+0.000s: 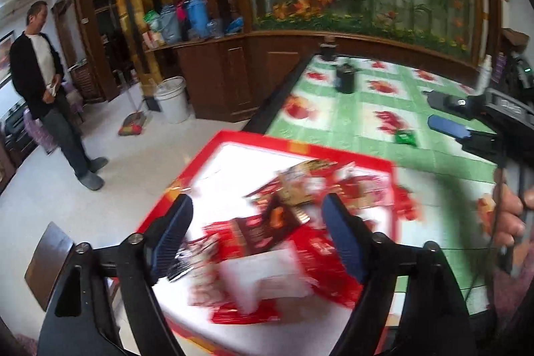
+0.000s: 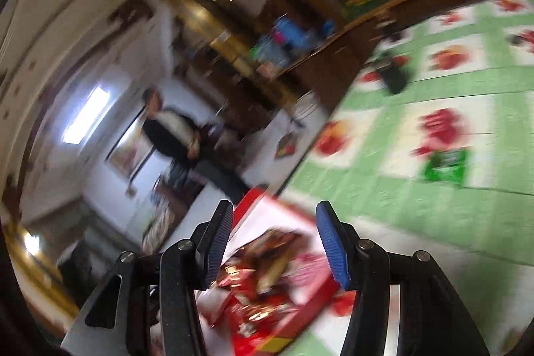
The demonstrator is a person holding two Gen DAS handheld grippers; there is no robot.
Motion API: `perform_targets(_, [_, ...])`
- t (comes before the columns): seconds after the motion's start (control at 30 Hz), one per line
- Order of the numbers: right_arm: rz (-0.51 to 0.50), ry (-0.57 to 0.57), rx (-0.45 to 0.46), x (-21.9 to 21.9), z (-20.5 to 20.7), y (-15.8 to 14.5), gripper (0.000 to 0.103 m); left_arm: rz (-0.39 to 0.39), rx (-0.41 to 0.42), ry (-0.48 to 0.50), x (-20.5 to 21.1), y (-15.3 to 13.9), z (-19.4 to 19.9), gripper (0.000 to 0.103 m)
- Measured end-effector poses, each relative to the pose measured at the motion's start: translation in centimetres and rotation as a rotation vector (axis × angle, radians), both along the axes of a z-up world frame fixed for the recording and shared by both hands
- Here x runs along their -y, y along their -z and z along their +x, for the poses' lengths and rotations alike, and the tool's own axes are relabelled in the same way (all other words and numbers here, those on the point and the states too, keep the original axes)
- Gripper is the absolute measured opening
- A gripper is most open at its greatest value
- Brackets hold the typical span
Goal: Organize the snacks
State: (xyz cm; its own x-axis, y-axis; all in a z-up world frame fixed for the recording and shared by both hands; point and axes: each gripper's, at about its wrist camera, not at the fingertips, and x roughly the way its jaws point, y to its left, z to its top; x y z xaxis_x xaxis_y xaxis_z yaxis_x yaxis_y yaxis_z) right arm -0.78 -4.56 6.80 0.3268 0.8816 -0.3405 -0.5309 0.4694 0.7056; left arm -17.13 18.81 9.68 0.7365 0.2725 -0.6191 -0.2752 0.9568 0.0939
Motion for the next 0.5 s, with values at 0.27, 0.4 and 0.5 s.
perform_targets(0.27, [-0.095, 0.18, 0.065, 8.5, 0.5, -0.6, 0.055, 0.04, -0.005, 0.109, 7.5, -0.7, 2.7, 0.082])
perform_targets(0.4, [-0.178, 0.225, 0.141, 10.8, -1.8, -1.2, 0.055, 0.087, 0.034, 0.106, 10.2, -1.6, 2.9, 0.082])
perform_targets(0.5, [-0.22, 0.242, 0.213, 11.5, -4.2, -1.7, 0.061, 0.088, 0.05, 0.117, 11.1, -2.0, 2.5, 0.084])
